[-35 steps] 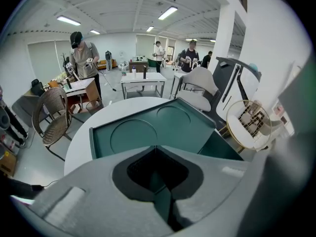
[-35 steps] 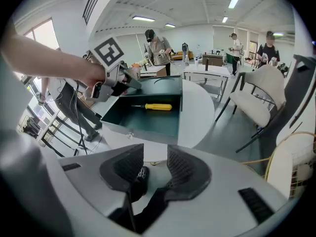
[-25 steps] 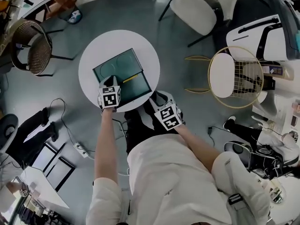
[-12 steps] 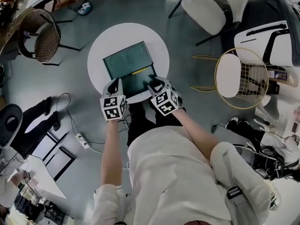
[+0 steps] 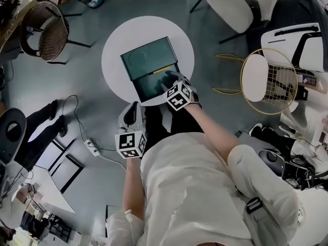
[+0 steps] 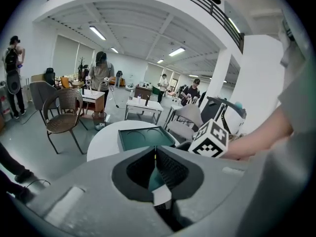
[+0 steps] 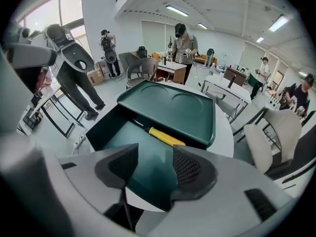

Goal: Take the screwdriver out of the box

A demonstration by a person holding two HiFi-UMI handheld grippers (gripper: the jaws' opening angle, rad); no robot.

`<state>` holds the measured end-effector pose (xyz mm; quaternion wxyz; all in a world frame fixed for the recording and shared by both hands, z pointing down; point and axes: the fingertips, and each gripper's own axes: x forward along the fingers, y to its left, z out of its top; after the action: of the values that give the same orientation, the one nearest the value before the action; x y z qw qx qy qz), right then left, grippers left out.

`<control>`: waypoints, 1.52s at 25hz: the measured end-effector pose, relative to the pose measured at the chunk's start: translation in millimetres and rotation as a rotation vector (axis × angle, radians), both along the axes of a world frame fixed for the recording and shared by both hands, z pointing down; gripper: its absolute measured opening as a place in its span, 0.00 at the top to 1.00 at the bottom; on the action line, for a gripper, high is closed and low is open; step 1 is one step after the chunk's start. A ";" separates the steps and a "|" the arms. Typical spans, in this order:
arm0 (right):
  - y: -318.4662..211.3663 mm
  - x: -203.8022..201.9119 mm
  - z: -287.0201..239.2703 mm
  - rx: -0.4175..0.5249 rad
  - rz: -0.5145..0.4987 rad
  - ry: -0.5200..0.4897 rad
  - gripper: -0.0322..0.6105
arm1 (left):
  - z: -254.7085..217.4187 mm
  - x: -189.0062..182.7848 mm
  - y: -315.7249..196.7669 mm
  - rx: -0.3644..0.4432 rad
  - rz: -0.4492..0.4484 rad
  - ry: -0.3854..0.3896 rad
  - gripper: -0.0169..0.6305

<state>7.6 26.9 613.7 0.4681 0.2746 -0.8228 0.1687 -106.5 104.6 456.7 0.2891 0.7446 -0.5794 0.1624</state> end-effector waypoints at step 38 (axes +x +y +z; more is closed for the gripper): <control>12.7 -27.9 56.2 -0.124 -0.195 0.238 0.34 | 9.2 -9.7 45.5 -0.128 0.155 0.066 0.95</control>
<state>-20.3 39.6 669.8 0.5923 0.1820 -0.7724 0.1393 -116.2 150.1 465.9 0.3414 0.7722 -0.4985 0.1964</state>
